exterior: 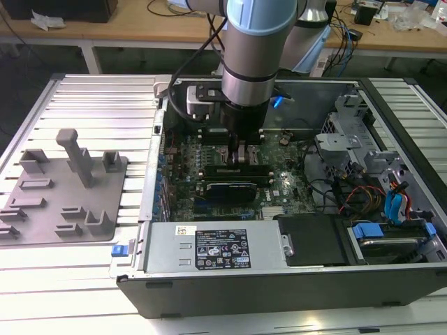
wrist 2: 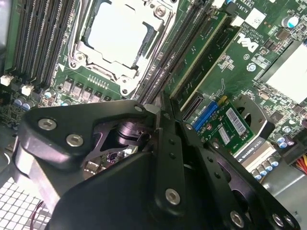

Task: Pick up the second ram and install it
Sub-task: 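Insert the second ram into the second slot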

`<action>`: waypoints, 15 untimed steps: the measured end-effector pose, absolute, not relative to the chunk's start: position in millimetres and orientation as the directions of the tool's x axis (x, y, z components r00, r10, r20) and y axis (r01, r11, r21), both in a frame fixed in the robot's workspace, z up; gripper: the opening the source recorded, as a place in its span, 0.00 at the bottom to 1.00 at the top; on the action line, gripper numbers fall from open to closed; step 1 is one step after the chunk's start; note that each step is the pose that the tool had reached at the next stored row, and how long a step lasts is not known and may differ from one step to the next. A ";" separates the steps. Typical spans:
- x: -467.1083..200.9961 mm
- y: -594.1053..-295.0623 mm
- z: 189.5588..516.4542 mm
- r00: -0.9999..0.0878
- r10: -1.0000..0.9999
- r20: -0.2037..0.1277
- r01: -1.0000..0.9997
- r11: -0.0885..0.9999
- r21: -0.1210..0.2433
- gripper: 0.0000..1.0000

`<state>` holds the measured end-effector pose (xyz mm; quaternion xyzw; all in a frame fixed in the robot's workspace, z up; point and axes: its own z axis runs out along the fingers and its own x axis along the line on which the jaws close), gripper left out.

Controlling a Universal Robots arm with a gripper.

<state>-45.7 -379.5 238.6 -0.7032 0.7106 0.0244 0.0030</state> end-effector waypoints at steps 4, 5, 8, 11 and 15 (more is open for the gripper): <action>-45.7 -379.5 237.9 -0.011 -0.999 -0.040 -0.999 0.010 0.030 0.09; -45.7 -379.5 237.7 -0.011 -0.999 -0.040 -0.999 0.010 0.031 0.09; -45.6 -379.5 237.2 -0.011 -0.999 -0.043 -0.999 0.010 0.030 0.09; -45.7 -379.6 236.3 -0.011 -0.999 -0.044 -0.999 0.010 0.030 0.09; -45.6 -379.5 235.3 -0.011 -0.999 -0.044 -0.999 0.010 0.031 0.09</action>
